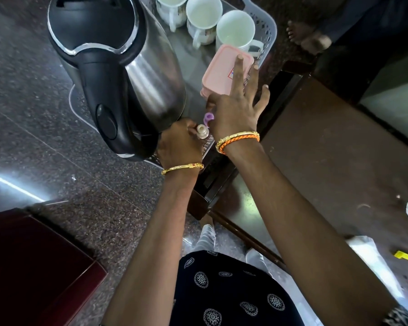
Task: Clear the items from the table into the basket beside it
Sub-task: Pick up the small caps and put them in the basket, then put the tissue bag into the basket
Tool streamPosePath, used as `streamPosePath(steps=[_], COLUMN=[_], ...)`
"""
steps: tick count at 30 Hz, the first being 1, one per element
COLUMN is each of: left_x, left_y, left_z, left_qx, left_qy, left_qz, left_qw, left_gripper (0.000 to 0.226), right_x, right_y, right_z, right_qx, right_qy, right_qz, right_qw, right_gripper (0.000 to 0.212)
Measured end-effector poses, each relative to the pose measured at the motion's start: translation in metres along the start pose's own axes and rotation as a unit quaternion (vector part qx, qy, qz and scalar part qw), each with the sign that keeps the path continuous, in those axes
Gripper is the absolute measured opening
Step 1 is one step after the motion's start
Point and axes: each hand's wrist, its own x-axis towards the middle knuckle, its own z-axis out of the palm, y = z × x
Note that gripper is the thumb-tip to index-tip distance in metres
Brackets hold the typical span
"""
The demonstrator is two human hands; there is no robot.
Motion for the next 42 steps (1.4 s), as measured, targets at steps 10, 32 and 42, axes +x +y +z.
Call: streamPosePath(steps=[10,32,42], left_x=[-0.038,-0.237,-0.264], left_y=[0.018,0.068,0.069], left_z=[0.004,0.252,0.27], left_qx=[-0.11,0.208,0.296], left_qy=[0.156,-0.482,-0.289], left_qz=[0.121,0.189,0.111], left_qw=[0.974,0.83,0.903], left_gripper=[0.014,0.051,0.041], right_x=[-0.055,-0.31,-0.322], right_y=[0.044,0.357,0.382], right_z=[0.004,0.073,0.075], right_qx=[0.34,0.229,0.416], right_qy=[0.299,0.166,0.206], right_qz=[0.032,0.87,0.764], right_qw=[0.891,0.404,0.449], right_gripper=[0.005,0.082,0.04])
